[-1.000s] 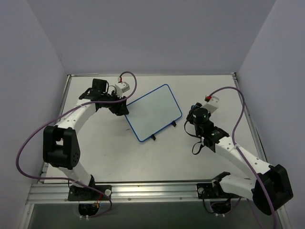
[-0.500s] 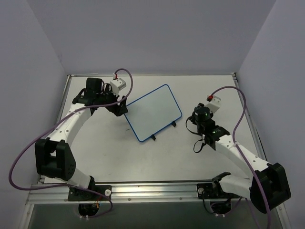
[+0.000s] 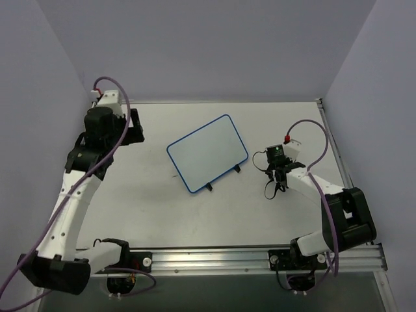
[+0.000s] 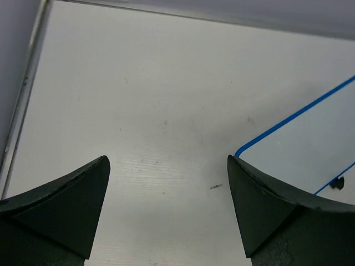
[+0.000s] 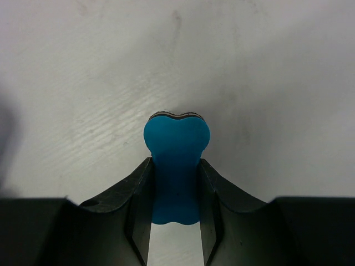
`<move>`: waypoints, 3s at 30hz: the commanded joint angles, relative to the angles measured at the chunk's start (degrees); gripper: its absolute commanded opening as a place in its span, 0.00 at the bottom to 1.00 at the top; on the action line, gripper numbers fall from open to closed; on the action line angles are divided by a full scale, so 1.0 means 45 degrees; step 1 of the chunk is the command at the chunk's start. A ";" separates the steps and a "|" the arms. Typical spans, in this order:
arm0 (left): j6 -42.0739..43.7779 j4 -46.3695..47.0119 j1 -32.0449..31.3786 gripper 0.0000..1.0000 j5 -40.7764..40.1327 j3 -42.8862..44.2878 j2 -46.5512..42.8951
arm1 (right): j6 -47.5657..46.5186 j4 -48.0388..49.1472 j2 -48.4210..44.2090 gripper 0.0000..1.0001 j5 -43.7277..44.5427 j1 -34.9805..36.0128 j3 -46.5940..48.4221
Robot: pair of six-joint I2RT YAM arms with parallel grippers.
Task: Erase the whiteboard
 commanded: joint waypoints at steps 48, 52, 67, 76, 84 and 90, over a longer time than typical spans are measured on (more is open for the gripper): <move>0.1013 -0.3881 -0.0734 0.94 -0.3857 -0.1051 -0.9285 | -0.6591 -0.8307 -1.0480 1.00 0.2842 0.0280 0.7936; 0.1033 -0.3569 -0.0735 0.94 -0.3447 -0.1462 -0.9285 | -0.6610 -0.8171 -1.0833 1.00 0.2822 0.0281 0.7447; 0.0877 -0.2846 -0.0735 0.94 -0.2333 -0.2419 -0.9559 | -0.6240 -0.6980 -1.0697 1.00 0.2217 0.0280 0.6374; 0.0838 -0.2592 -0.0735 0.94 -0.2021 -0.2419 -0.9441 | -0.6025 -0.6765 -1.0521 1.00 0.2060 0.0281 0.6001; 0.0740 -0.2572 -0.0735 0.94 -0.1864 -0.2575 -0.9441 | -0.5985 -0.6765 -1.0502 1.00 0.2040 0.0280 0.5865; 0.0760 -0.2572 -0.0735 0.94 -0.1884 -0.2575 -0.9441 | -0.5985 -0.6823 -1.0522 1.00 0.2177 0.0280 0.5884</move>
